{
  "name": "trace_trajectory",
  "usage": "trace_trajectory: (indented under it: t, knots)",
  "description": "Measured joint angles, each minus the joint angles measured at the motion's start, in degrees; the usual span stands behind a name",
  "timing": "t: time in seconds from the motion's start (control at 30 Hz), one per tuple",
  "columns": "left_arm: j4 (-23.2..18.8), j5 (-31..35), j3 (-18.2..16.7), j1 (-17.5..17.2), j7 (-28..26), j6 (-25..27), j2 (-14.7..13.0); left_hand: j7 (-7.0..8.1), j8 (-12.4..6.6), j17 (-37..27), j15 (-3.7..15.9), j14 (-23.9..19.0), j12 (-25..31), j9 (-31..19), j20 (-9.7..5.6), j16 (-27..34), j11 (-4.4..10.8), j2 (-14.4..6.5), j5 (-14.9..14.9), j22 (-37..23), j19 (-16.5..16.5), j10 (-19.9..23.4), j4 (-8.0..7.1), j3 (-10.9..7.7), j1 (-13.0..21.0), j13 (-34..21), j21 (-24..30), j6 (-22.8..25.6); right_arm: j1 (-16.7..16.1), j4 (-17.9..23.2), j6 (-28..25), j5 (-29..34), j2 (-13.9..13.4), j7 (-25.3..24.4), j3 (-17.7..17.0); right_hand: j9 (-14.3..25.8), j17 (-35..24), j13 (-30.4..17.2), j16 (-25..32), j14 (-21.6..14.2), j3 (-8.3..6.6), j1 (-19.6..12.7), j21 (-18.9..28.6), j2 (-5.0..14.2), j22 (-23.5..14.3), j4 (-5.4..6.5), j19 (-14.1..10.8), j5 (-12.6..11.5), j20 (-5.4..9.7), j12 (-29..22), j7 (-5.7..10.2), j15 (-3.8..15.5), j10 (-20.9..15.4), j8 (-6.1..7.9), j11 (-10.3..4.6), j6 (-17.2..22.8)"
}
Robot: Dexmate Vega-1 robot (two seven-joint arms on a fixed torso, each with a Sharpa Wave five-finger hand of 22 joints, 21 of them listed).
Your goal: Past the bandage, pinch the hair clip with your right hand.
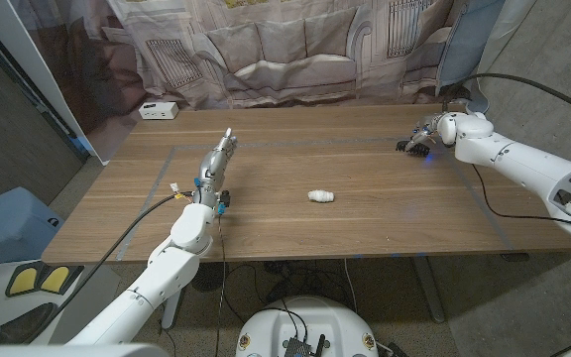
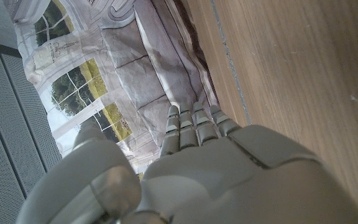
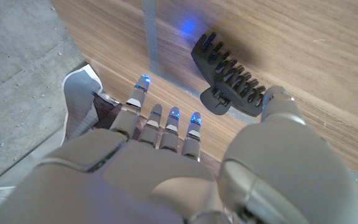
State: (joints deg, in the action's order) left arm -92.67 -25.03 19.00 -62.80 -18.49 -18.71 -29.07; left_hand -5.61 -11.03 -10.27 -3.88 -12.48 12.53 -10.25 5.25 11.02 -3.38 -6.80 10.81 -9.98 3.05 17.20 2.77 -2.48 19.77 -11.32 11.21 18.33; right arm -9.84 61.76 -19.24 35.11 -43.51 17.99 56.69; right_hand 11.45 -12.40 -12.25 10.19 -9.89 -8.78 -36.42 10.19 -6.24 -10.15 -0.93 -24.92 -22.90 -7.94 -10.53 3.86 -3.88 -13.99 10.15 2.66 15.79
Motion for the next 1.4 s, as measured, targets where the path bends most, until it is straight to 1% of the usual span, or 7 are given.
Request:
trace_trajectory:
  t: [0.23,0.57,0.7,0.83,0.9,1.17,1.4]
  knots:
    - [0.2,-0.3,-0.1,0.3,0.5,0.0,-0.1,0.00,0.00,0.0,0.00,0.0,0.0,0.0,0.00,0.0,0.00,0.0,0.0,0.0,0.0,0.0,0.00,0.00,0.0,0.0,0.0,0.0,-2.2,3.0,-0.2,-1.2,-1.3,-1.2,-2.2,0.0,0.0,0.0,0.0,1.3,0.00,0.5,0.0,0.53,0.0,0.00,1.2,0.0,1.19,0.0,-0.17,0.70,0.3,0.00,-0.31,-0.8]
    - [-0.4,-0.2,-0.5,0.5,0.5,0.5,-1.1,-0.12,0.00,0.0,0.00,0.0,0.0,0.0,-0.21,0.0,0.00,0.0,0.0,0.0,-0.2,0.0,-0.01,0.00,0.0,0.0,0.0,0.1,-6.9,8.6,0.1,-5.0,-3.8,-5.4,-7.0,0.2,0.0,0.0,0.2,2.3,0.00,0.8,0.0,0.84,0.0,0.00,2.3,0.0,1.72,-0.5,-0.37,0.92,0.4,1.53,-0.19,1.5]
    - [-1.0,0.0,-0.7,0.5,0.6,1.0,-1.7,-0.12,0.00,0.0,0.00,0.0,0.0,0.0,-0.21,0.0,-0.15,0.0,0.0,0.0,-0.2,0.1,-0.01,0.01,0.0,0.0,0.0,0.1,-9.3,11.4,0.1,-6.6,-4.8,-7.3,-9.2,0.2,0.0,0.0,0.2,2.8,0.00,1.1,0.0,1.06,0.0,0.00,2.9,0.3,1.81,-0.5,-0.37,0.73,0.7,1.53,0.10,1.5]
    - [-1.4,0.0,-1.0,0.5,0.8,1.0,-2.0,-0.12,0.00,0.0,0.00,0.0,0.0,0.0,-0.21,0.0,-0.31,0.0,0.0,0.0,-0.2,0.3,-0.01,0.01,0.0,0.0,0.0,0.1,-10.0,12.3,0.1,-7.8,-5.0,-8.6,-9.8,0.2,0.0,0.0,0.2,3.7,-0.01,1.3,0.0,1.29,0.0,0.00,4.1,0.3,2.03,-0.7,-0.68,0.86,1.0,1.53,0.42,1.8]
    - [-1.7,-0.5,-1.2,0.4,1.4,1.0,-2.3,-0.12,0.00,0.0,0.00,0.0,0.0,0.0,-0.21,0.0,-0.31,0.0,0.0,0.0,-0.2,0.3,-0.01,0.01,0.0,0.0,0.0,0.1,-12.4,15.2,0.0,-8.6,-5.9,-9.8,-11.8,0.2,0.0,0.0,0.2,3.8,-0.05,1.6,0.0,1.59,0.0,0.04,4.2,0.3,2.11,-0.7,-0.57,0.92,1.0,1.75,0.42,2.6]
    - [-2.3,-1.5,-2.0,-0.1,2.5,0.5,-3.1,-0.12,0.00,0.0,0.00,0.0,0.0,0.0,-0.46,0.0,-0.31,0.0,0.0,0.0,0.0,0.3,0.23,-0.23,0.0,0.0,0.0,0.1,-17.2,20.8,-0.5,-11.6,-7.2,-13.8,-15.5,0.4,0.0,0.0,0.2,3.8,-0.16,1.5,0.0,2.13,0.0,0.15,4.5,0.7,2.41,-1.1,-0.58,0.92,0.8,1.75,0.19,3.4]
    - [-2.5,-1.7,-2.5,-0.4,2.7,0.4,-3.6,-0.12,0.00,0.0,0.00,0.0,0.0,0.0,-0.46,0.0,-0.31,0.0,0.0,0.0,0.0,0.3,0.23,-0.23,0.0,0.0,0.0,0.1,-17.9,21.6,-0.8,-13.9,-7.4,-16.6,-16.0,0.4,0.0,0.0,0.7,3.8,-0.16,1.4,0.2,2.65,0.0,0.15,4.5,0.7,2.41,-1.4,-0.88,0.93,0.8,2.19,0.19,3.7]
